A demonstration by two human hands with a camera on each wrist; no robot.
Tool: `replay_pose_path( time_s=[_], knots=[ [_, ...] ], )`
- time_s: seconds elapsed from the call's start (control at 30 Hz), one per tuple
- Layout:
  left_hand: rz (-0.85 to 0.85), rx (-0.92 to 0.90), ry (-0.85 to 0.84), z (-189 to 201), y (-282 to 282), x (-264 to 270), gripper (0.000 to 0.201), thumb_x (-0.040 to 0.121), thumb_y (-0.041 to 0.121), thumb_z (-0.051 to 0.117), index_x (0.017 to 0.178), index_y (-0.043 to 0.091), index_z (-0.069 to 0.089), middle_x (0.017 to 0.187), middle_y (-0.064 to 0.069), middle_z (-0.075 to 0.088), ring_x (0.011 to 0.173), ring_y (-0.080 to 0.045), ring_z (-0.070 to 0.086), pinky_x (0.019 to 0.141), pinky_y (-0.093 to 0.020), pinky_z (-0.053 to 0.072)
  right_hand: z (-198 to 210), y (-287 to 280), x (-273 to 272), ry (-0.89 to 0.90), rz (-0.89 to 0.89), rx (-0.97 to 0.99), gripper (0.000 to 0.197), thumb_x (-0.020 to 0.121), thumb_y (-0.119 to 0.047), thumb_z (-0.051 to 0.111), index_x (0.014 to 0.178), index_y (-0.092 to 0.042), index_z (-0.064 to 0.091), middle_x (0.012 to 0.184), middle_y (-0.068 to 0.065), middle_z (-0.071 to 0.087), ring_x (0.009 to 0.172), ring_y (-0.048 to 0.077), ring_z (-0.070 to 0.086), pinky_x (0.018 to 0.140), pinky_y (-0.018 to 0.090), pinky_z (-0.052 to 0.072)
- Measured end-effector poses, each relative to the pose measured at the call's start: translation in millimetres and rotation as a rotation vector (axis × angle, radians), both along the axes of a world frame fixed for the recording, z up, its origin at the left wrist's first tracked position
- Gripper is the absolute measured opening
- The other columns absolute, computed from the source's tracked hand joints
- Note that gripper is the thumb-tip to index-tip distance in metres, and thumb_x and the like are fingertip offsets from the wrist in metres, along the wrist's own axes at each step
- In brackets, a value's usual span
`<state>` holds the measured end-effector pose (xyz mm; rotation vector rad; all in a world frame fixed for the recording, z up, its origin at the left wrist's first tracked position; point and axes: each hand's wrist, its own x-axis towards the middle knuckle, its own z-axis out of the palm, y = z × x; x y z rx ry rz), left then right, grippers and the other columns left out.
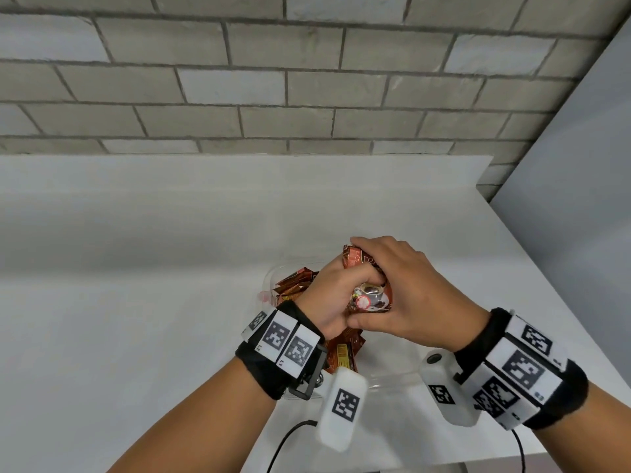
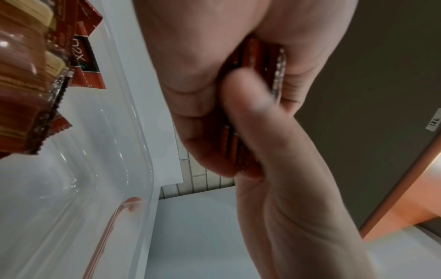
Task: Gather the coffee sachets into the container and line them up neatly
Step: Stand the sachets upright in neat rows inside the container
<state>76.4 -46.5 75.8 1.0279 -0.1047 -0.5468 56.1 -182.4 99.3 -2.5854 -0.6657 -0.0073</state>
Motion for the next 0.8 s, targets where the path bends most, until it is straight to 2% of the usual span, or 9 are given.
replay_pose_path(
  time_s=[0.07, 0.13, 0.23, 0.37, 0.47, 0.57, 0.63, 0.73, 0.8],
  knots=[
    [-0.004, -0.001, -0.032, 2, 1, 1, 0.016, 0.078, -0.010, 0.052, 0.075, 0.005, 0.057, 0.063, -0.008, 0.058, 0.061, -0.019, 0.057, 0.056, -0.024, 0.047, 4, -7, 1, 0.099, -0.013, 0.128, 0.095, 0.062, -0.073, 0.059, 0.143, -0.032, 0.031, 0.131, -0.020, 0.042, 0.121, 0.002, 0.038, 0.102, 0.022, 0.031],
    [-0.024, -0.008, -0.069, 4, 6, 3, 0.028, 0.069, -0.003, 0.056, 0.094, 0.009, 0.062, 0.071, -0.004, 0.067, 0.067, -0.016, 0.063, 0.059, -0.023, 0.051, 9, -17, 1, 0.141, -0.045, 0.290, 0.082, 0.067, -0.075, 0.054, 0.138, -0.039, 0.036, 0.126, -0.029, 0.044, 0.120, -0.004, 0.040, 0.098, 0.012, 0.033],
    [-0.061, 0.010, -0.085, 1, 11, 5, 0.046, 0.068, 0.000, 0.059, 0.111, 0.015, 0.062, 0.088, -0.004, 0.070, 0.079, -0.017, 0.066, 0.067, -0.026, 0.055, 15, -24, 3, 0.072, -0.152, 0.374, 0.046, 0.080, -0.061, 0.058, 0.122, -0.045, 0.047, 0.110, -0.021, 0.052, 0.104, 0.001, 0.050, 0.085, 0.016, 0.043],
    [-0.049, 0.069, -0.123, -2, 9, 3, 0.049, 0.067, -0.001, 0.064, 0.114, 0.013, 0.058, 0.093, -0.009, 0.065, 0.084, -0.022, 0.063, 0.076, -0.034, 0.053, 17, -24, 7, 0.112, -0.205, 0.446, 0.029, 0.082, -0.020, 0.071, 0.105, -0.036, 0.061, 0.087, -0.007, 0.062, 0.081, 0.010, 0.060, 0.075, 0.032, 0.051],
    [-0.024, 0.102, -0.160, -4, 7, 2, 0.052, 0.065, -0.001, 0.067, 0.114, 0.015, 0.056, 0.099, -0.012, 0.066, 0.090, -0.025, 0.063, 0.086, -0.041, 0.051, 18, -22, 7, 0.201, -0.224, 0.508, 0.029, 0.076, -0.021, 0.075, 0.100, -0.031, 0.065, 0.081, -0.004, 0.063, 0.072, 0.020, 0.063, 0.074, 0.039, 0.055],
    [-0.042, 0.103, -0.166, -6, 8, 2, 0.055, 0.068, 0.002, 0.069, 0.119, 0.015, 0.055, 0.097, -0.009, 0.068, 0.089, -0.022, 0.066, 0.084, -0.038, 0.053, 18, -20, 8, 0.219, -0.253, 0.516, 0.027, 0.074, -0.017, 0.077, 0.096, -0.027, 0.066, 0.070, -0.005, 0.062, 0.063, 0.027, 0.062, 0.069, 0.044, 0.053],
    [-0.062, 0.059, -0.114, -5, 11, 2, 0.047, 0.074, 0.008, 0.066, 0.120, 0.014, 0.056, 0.093, -0.006, 0.070, 0.086, -0.019, 0.067, 0.078, -0.032, 0.055, 19, -21, 9, 0.235, -0.264, 0.532, 0.026, 0.073, -0.020, 0.077, 0.094, -0.028, 0.065, 0.064, -0.005, 0.060, 0.059, 0.026, 0.059, 0.066, 0.042, 0.051],
    [-0.110, 0.021, -0.028, -3, 14, 2, 0.027, 0.088, 0.026, 0.062, 0.113, 0.015, 0.060, 0.093, -0.004, 0.071, 0.085, -0.017, 0.068, 0.072, -0.029, 0.056, 18, -24, 13, 0.307, -0.268, 0.596, 0.023, 0.074, -0.019, 0.073, 0.095, -0.026, 0.065, 0.066, 0.003, 0.058, 0.058, 0.016, 0.055, 0.060, 0.028, 0.049],
    [-0.091, 0.055, -0.004, -2, 17, 2, 0.034, 0.085, 0.033, 0.057, 0.114, 0.015, 0.059, 0.098, -0.006, 0.071, 0.088, -0.019, 0.068, 0.072, -0.032, 0.056, 18, -27, 15, 0.340, -0.247, 0.564, 0.017, 0.079, -0.013, 0.071, 0.092, -0.022, 0.068, 0.069, 0.008, 0.059, 0.060, 0.015, 0.054, 0.059, 0.023, 0.048]
  ],
)
